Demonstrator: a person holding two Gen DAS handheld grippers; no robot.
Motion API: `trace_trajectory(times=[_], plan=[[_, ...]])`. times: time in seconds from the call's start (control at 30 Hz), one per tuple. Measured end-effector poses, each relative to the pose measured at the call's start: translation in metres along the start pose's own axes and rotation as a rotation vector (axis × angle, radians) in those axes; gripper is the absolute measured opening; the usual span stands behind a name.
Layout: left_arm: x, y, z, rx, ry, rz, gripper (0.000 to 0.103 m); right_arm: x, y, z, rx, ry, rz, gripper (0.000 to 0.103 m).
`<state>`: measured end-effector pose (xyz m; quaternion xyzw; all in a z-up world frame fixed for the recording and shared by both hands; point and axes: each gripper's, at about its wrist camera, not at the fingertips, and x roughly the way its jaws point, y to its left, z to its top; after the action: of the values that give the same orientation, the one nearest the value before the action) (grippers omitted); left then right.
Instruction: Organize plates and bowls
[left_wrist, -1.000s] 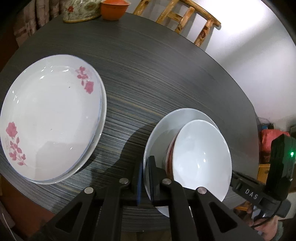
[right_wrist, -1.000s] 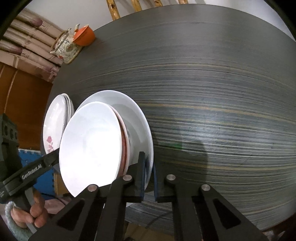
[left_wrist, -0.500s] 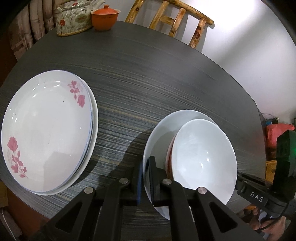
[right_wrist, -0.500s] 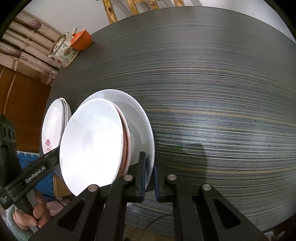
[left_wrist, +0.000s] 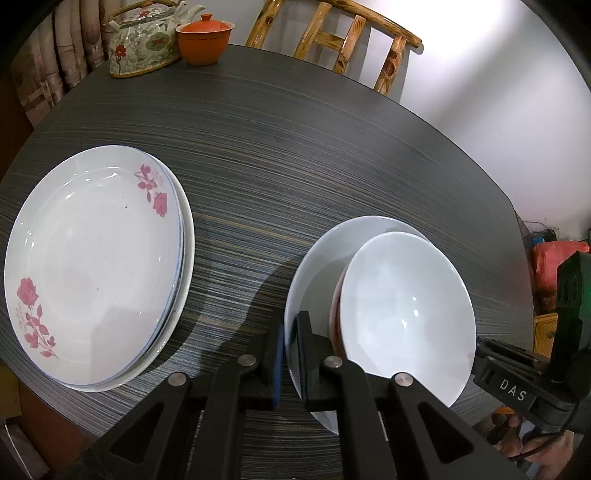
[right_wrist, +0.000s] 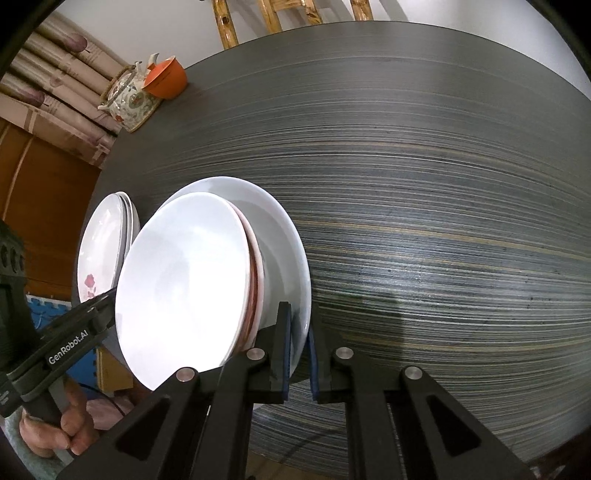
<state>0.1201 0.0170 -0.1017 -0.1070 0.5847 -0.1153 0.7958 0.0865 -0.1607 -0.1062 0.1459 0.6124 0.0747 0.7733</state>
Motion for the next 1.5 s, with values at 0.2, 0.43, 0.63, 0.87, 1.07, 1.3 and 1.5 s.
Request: trace_trajectory(times=[0.2, 0.43, 0.63, 0.87, 1.07, 1.3, 1.5], plan=[[0.002, 0.0, 0.0, 0.002, 0.002, -0.006, 0.004, -0.001, 0.0, -0.001, -0.003, -0.008, -0.012, 0.01], [0.0, 0.0, 0.0, 0.008, -0.004, -0.009, 0.004, -0.004, 0.0, 0.0, -0.011, -0.018, -0.019, 0.01], [-0.006, 0.002, 0.003, 0.012, -0.012, -0.012, 0.004, -0.01, 0.002, 0.002, -0.023, -0.031, -0.024, 0.01], [-0.017, 0.005, 0.007, 0.012, -0.02, -0.012, 0.004, -0.019, 0.009, 0.006, -0.03, -0.046, -0.026, 0.01], [-0.029, 0.007, 0.01, 0.013, -0.034, -0.01, 0.004, -0.024, 0.016, 0.009, -0.04, -0.056, -0.027, 0.01], [-0.046, 0.011, 0.015, 0.012, -0.051, -0.003, 0.004, -0.03, 0.027, 0.016, -0.056, -0.067, -0.025, 0.01], [-0.06, 0.014, 0.018, 0.006, -0.068, 0.01, 0.005, -0.033, 0.04, 0.024, -0.071, -0.075, -0.02, 0.01]])
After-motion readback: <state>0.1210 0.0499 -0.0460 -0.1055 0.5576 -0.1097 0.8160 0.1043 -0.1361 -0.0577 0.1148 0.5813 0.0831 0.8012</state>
